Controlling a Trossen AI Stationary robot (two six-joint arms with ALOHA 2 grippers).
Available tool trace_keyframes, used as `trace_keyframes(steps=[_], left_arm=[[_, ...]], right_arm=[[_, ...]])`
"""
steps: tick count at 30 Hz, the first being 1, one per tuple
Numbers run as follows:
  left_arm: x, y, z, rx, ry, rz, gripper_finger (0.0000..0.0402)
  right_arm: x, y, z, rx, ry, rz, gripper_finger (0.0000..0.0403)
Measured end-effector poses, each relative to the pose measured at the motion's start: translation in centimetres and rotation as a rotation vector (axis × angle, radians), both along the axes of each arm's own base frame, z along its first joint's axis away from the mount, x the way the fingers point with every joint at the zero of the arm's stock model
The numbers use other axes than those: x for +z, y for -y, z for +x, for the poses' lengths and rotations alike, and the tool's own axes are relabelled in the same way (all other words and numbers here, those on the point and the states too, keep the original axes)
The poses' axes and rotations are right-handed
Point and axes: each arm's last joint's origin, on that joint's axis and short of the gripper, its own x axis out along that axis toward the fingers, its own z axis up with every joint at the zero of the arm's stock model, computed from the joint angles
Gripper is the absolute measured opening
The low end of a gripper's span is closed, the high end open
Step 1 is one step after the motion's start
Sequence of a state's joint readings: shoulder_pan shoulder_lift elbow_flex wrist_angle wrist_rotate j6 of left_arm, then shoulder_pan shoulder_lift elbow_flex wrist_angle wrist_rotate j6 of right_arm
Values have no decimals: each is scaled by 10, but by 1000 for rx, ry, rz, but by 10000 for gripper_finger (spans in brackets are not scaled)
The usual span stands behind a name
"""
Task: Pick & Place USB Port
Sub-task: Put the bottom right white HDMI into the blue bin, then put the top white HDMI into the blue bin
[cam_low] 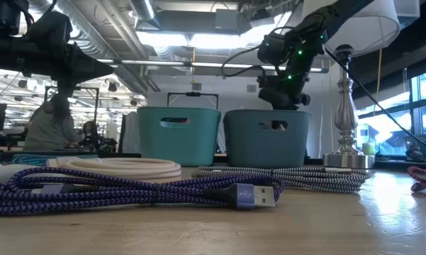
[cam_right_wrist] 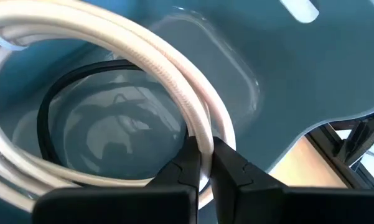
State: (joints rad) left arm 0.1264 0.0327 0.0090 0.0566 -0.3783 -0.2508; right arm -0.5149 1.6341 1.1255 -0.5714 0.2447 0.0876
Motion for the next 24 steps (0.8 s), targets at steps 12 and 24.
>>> trace_keyframes(steps=[12, 24], left_arm=[[0, 0, 0, -1, -1, 2, 6], [0, 0, 0, -8, -2, 3, 6]], right_arm=[[-1, 3, 2, -1, 34, 14, 46], [5, 2, 0, -46, 41, -25, 200]])
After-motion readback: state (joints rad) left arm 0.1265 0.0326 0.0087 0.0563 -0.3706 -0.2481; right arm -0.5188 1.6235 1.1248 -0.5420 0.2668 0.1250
